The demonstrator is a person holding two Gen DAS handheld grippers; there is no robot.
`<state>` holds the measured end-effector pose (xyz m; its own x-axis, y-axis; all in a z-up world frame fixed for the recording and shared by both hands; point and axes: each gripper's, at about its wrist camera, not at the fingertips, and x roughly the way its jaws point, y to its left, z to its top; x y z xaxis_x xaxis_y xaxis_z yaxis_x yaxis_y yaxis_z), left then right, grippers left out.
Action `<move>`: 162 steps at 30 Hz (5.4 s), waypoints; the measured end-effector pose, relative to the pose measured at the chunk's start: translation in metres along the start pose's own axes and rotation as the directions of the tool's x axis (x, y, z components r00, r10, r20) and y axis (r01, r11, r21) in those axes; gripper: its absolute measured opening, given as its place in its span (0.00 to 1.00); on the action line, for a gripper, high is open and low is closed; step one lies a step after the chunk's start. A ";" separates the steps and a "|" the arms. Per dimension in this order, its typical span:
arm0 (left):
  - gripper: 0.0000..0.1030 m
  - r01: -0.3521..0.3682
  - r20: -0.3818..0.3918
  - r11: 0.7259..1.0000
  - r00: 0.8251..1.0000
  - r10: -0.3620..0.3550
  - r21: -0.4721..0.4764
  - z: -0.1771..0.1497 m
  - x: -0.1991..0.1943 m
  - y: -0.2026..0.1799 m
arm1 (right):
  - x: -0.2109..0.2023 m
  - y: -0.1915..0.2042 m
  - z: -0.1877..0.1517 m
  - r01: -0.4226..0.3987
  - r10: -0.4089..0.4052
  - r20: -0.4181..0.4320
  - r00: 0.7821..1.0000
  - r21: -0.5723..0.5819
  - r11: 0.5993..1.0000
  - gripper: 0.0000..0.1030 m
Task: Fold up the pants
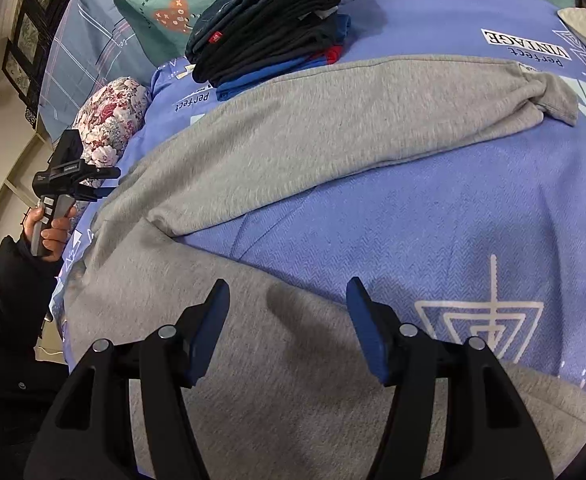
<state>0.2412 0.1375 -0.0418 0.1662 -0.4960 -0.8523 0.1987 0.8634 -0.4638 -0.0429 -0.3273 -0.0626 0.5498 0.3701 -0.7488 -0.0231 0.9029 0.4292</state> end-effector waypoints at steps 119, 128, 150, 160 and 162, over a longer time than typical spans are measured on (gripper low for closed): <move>0.20 0.407 0.316 0.884 0.890 -0.328 -0.230 -0.164 -0.092 0.000 | -0.036 0.119 0.010 -0.375 0.372 0.057 0.926 0.044 0.926 0.07; 0.37 0.344 0.252 0.900 0.927 -0.279 -0.269 -0.170 -0.059 0.003 | 0.019 0.111 -0.056 -0.416 0.432 -0.130 0.892 0.135 0.899 0.07; 0.17 0.094 0.298 0.995 0.951 -0.085 -0.016 -0.203 -0.086 0.005 | -0.012 0.140 -0.068 -0.531 0.526 -0.113 0.843 -0.025 0.847 0.08; 0.26 -0.023 0.259 1.000 0.966 0.027 -0.020 -0.213 -0.062 0.013 | 0.030 0.132 -0.084 -0.367 0.341 -0.290 0.894 -0.039 0.930 0.06; 0.29 -0.006 0.240 1.000 0.971 0.007 -0.003 -0.216 -0.065 0.014 | 0.028 0.135 -0.082 -0.363 0.334 -0.294 0.896 -0.050 0.930 0.08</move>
<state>0.0249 0.2015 -0.0446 0.3945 -0.4976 -0.7725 0.1945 0.8669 -0.4590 -0.0991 -0.1768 -0.0672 0.2394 0.6972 -0.6758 -0.2634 0.7165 0.6459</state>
